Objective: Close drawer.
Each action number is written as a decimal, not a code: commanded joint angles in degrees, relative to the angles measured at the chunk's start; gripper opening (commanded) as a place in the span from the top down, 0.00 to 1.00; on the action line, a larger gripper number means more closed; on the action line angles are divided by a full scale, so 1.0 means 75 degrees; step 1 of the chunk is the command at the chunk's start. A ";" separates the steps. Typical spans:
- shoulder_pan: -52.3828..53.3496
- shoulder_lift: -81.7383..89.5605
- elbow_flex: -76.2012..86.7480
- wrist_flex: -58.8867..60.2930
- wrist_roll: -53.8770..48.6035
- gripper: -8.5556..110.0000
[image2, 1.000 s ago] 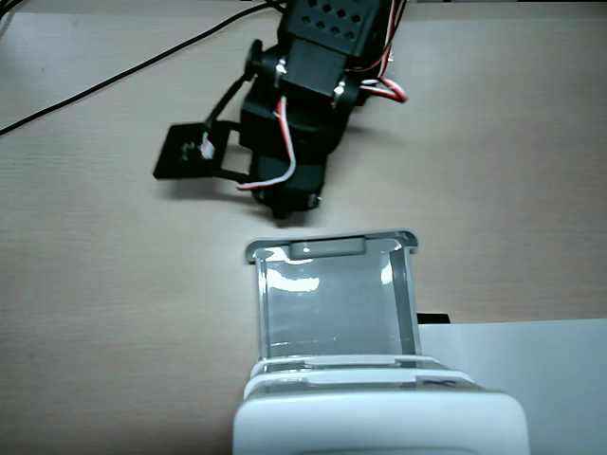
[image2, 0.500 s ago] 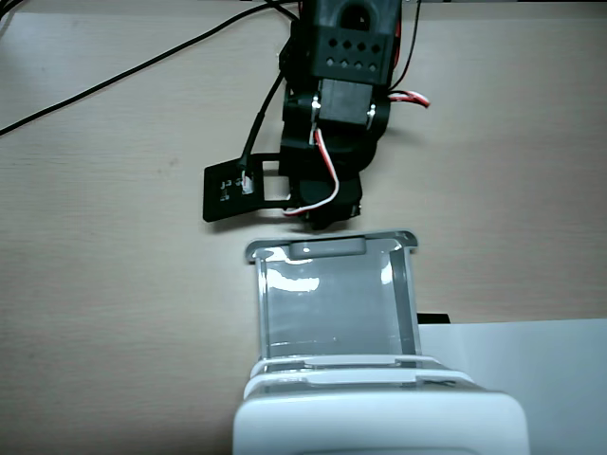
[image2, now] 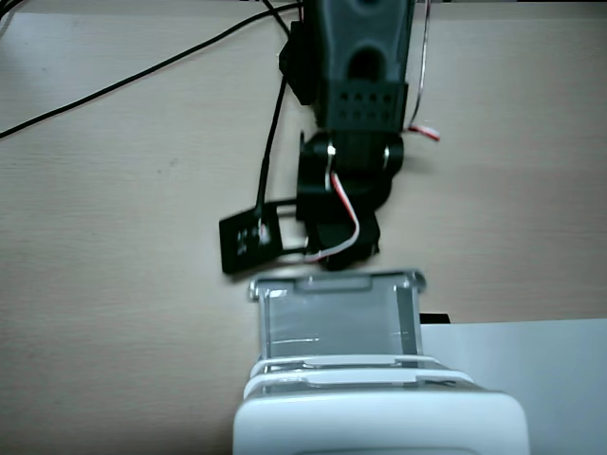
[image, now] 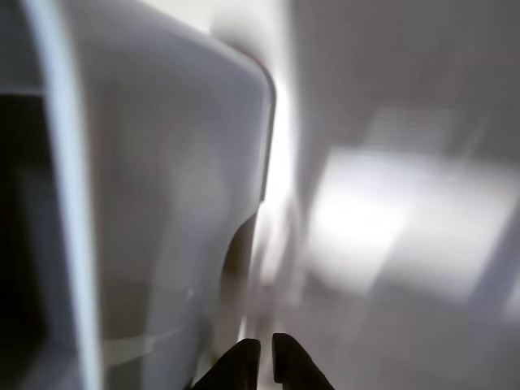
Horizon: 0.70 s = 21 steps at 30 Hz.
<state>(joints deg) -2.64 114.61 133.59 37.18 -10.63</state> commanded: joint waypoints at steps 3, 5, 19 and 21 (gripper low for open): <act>0.0246 -0.1535 -0.2660 0.0035 -0.0035 0.93; 0.0316 -0.2109 -0.3586 0.0270 -0.0023 0.93; 0.0375 -0.1172 -0.2801 0.0832 -0.0574 0.93; 0.0398 -0.0598 -0.2227 0.0973 -0.0527 0.93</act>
<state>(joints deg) -0.44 103.45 113.29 43.51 -14.41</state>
